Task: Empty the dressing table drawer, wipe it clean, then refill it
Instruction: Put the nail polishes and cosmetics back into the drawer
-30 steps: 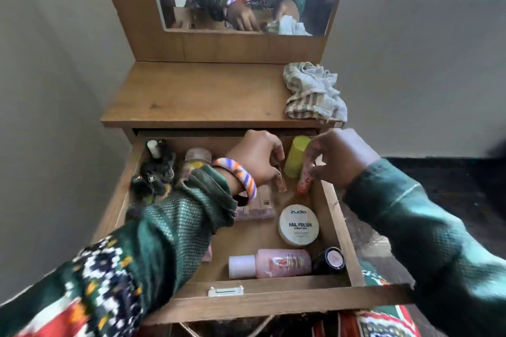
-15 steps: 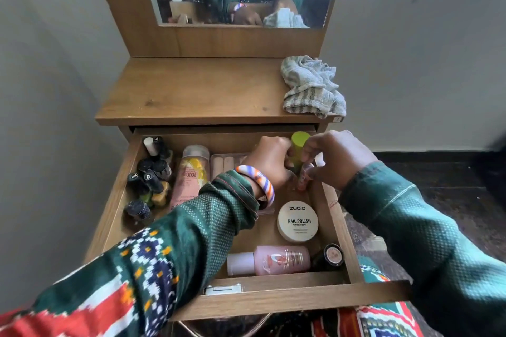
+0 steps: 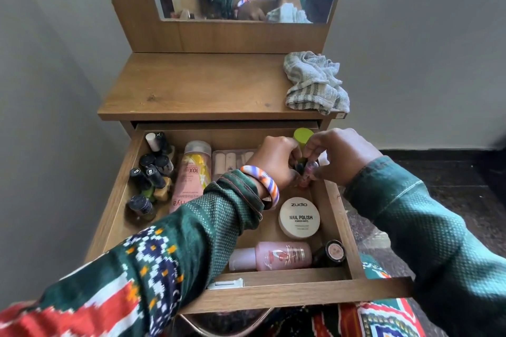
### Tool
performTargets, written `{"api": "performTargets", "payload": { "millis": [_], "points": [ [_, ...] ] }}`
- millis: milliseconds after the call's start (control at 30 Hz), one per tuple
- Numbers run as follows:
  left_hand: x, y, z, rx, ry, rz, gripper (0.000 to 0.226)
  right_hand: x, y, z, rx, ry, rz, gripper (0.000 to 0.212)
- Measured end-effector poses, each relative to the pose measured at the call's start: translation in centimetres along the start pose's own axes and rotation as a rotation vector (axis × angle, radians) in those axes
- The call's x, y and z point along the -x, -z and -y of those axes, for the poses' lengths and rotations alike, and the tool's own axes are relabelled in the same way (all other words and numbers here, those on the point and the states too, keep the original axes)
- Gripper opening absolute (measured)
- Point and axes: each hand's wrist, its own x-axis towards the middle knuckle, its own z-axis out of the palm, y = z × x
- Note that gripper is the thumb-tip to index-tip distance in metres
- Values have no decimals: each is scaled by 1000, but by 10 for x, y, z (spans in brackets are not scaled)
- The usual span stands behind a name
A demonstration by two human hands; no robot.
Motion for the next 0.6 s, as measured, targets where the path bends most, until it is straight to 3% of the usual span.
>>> {"api": "performTargets", "payload": {
  "millis": [433, 600],
  "points": [
    [8, 21, 1, -109, -26, 24, 34, 0, 8, 2, -31, 44, -51, 25],
    [30, 56, 5, -162, -23, 132, 33, -2, 12, 23, -92, 90, -34, 27]
  ]
}}
